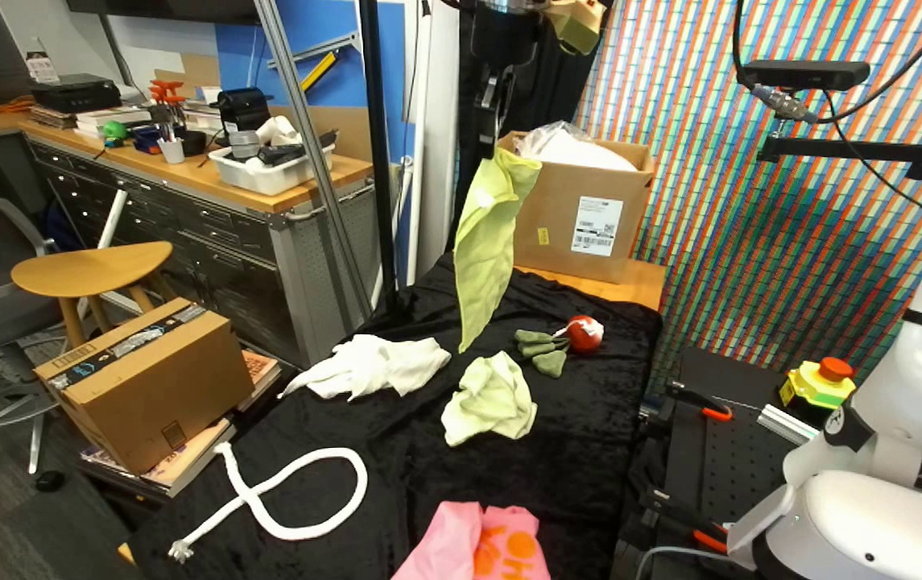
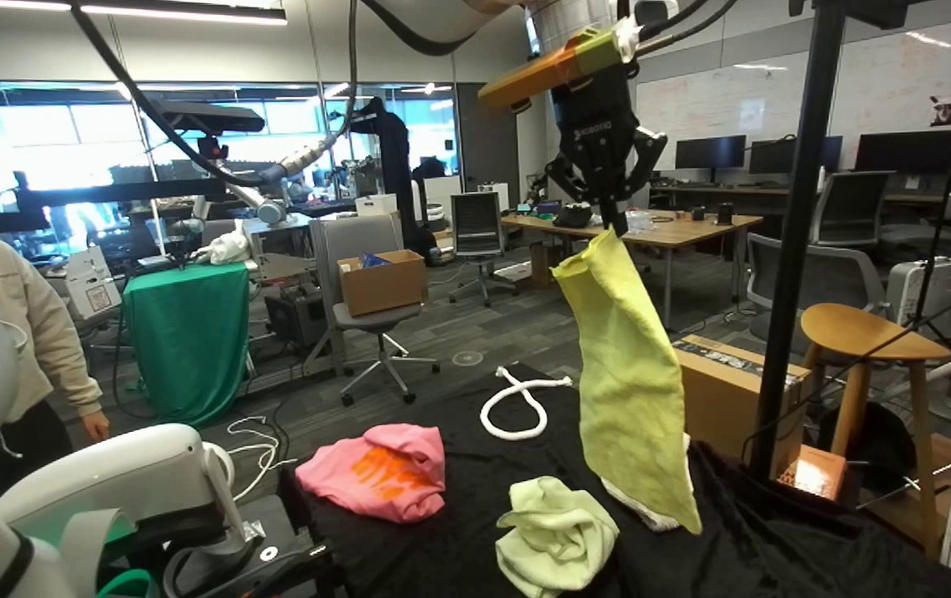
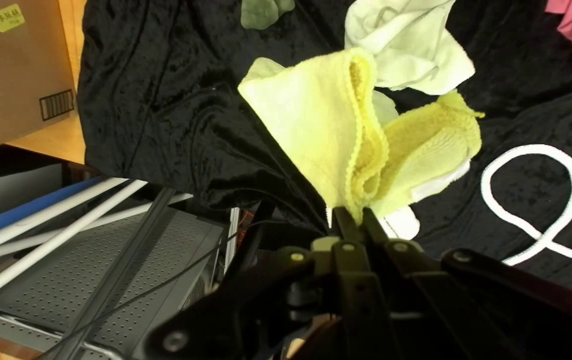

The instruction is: Pile all the objects on the table

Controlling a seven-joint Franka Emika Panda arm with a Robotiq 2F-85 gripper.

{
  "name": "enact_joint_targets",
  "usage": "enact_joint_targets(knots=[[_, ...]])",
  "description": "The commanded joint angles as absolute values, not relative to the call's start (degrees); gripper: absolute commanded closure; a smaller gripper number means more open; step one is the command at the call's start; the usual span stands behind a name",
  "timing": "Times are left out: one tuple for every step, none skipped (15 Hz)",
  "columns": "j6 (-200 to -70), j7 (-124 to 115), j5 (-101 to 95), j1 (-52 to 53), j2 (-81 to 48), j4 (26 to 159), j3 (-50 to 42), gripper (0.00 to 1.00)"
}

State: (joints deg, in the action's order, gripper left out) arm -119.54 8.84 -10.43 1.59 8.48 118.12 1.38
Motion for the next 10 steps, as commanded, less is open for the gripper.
enact_joint_targets(knots=[[-120.81, 5.46, -12.21, 2.54, 7.33, 117.30, 3.33, 0.94], [-120.79, 5.23, -12.52, 2.71, 7.17, 117.37, 3.72, 0.94], [-120.92, 5.49, -12.45, 2.86, 7.33, 117.80, 3.89, 0.94], [-121.01, 5.78, -12.48, 2.92, 7.65, 118.42, 3.97, 0.94], [-121.19, 6.40, -12.36, 2.97, 7.78, 119.03, 3.96, 0.94], [-121.40, 6.62, -12.63, 2.96, 7.99, 119.72, 3.96, 0.94], [-121.50, 6.73, -12.85, 2.91, 8.23, 120.48, 3.93, 0.94], [-121.64, 7.09, -12.99, 2.89, 8.37, 121.26, 3.88, 0.94], [-122.13, 7.09, -13.44, 2.82, 8.46, 122.28, 3.84, 0.94], [-122.35, 7.16, -13.71, 2.79, 8.58, 123.01, 3.78, 0.94]])
